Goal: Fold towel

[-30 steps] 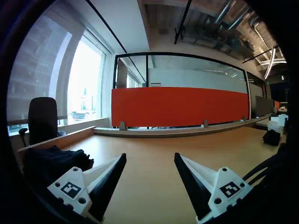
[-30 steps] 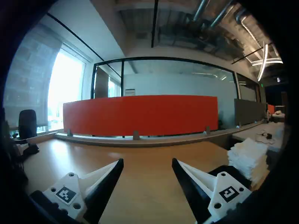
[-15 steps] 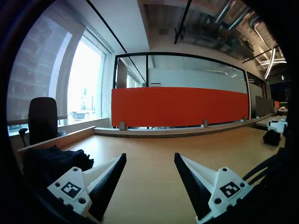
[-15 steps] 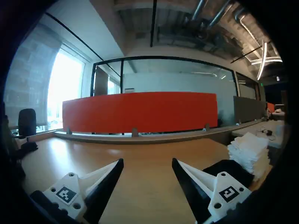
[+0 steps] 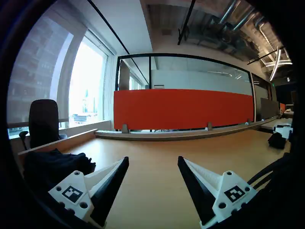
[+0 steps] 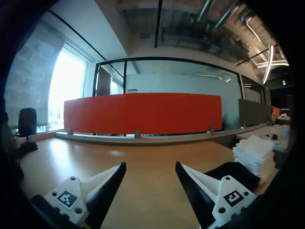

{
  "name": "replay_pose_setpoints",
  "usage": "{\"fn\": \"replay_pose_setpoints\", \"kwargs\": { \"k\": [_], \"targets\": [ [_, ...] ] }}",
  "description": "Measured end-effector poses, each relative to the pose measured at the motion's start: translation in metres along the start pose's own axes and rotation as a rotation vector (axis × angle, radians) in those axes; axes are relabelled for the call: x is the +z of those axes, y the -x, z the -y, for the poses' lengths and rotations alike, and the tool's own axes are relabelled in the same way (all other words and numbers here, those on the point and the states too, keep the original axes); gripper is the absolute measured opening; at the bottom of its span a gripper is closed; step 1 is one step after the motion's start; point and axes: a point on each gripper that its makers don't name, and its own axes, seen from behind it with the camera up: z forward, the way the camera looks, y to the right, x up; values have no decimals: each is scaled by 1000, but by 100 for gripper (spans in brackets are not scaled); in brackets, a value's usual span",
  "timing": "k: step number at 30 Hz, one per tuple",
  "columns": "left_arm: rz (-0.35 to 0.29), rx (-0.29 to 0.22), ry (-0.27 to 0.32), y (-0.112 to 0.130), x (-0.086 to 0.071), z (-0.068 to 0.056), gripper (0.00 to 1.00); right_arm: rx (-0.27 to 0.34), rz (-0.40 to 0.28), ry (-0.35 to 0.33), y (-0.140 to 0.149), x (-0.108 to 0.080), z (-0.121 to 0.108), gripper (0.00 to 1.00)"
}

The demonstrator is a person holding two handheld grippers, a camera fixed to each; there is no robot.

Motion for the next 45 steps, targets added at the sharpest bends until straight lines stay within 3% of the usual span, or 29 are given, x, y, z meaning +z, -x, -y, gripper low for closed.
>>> {"fn": "replay_pose_setpoints", "kwargs": {
  "k": [45],
  "targets": [
    [0,0,0,0,1,0,95,-16,-7,1,-3,-6,6,100]
  ]
}}
